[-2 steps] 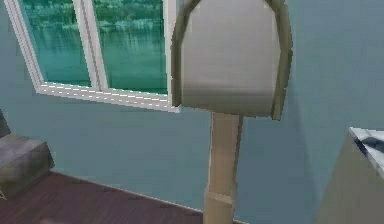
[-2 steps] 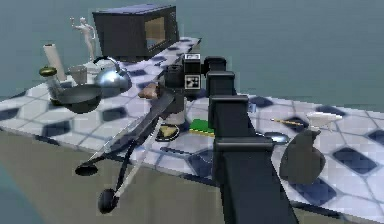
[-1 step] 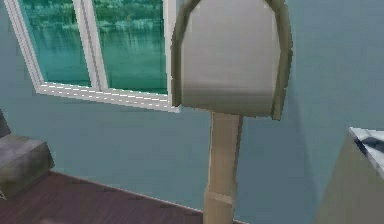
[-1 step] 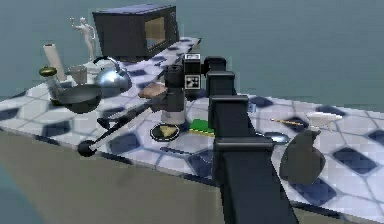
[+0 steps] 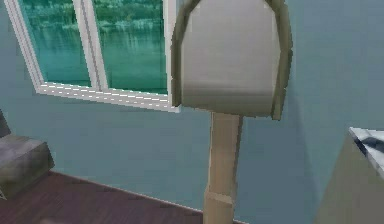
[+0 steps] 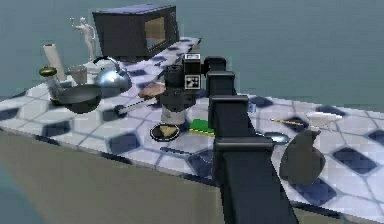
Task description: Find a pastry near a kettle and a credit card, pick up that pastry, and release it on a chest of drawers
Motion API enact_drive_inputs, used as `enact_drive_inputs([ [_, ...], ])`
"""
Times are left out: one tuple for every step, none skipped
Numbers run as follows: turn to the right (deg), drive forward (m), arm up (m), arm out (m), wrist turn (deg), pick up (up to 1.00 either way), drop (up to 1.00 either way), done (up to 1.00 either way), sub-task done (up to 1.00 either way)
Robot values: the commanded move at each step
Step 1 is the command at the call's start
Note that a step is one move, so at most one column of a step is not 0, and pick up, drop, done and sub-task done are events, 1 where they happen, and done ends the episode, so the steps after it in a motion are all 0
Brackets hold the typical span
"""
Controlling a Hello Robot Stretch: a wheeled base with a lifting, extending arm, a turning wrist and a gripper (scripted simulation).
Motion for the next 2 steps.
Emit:
enact_drive_inputs([
  [0.0,0.0,0.0,0.0,24.0,0.0,0.0,0.0,0.0],
  [0.0,0.0,-0.14,0.0,0.0,0.0,0.0,0.0,0.0],
])
